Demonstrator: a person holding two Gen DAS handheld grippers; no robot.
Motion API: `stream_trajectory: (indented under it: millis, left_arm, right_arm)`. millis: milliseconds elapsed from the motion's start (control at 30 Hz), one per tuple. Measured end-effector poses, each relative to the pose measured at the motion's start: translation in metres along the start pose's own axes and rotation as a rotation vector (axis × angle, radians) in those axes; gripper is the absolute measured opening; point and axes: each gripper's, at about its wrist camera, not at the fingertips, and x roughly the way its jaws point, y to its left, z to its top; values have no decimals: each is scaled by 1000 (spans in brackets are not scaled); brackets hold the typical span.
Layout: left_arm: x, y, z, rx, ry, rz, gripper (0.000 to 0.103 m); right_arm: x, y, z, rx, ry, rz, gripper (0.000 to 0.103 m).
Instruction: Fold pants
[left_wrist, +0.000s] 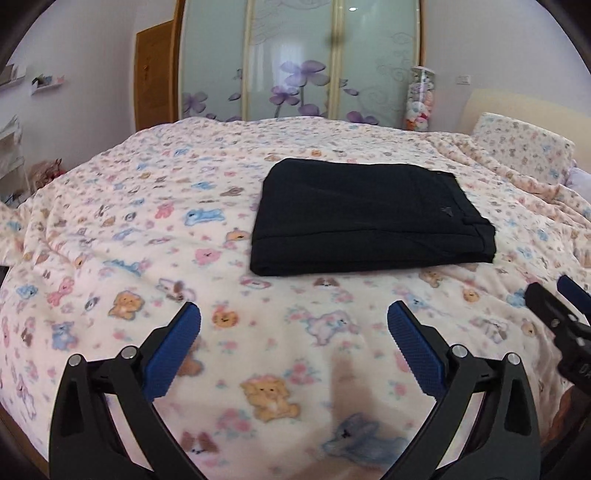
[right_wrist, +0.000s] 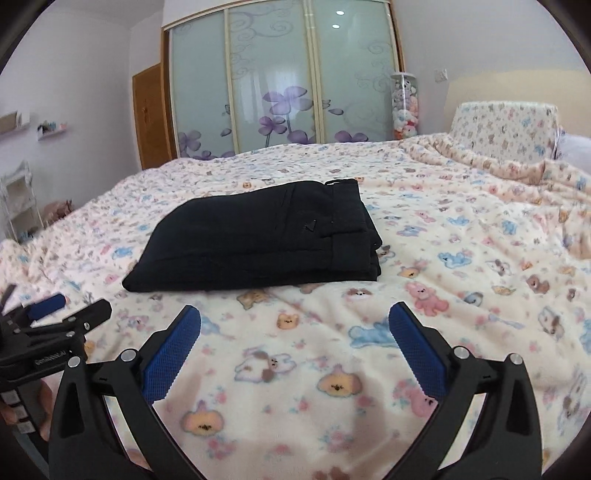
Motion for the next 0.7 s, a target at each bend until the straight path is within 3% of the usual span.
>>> stream_trajectory:
  millis: [300, 700]
  left_arm:
    - [1, -6, -3, 25, -2, -1, 101]
    - [-1, -15, -7, 88, -24, 66, 101]
  right_arm:
    - [-1, 7, -3, -24, -1, -60, 102]
    - [-3, 20, -6, -89, -17, -72, 102]
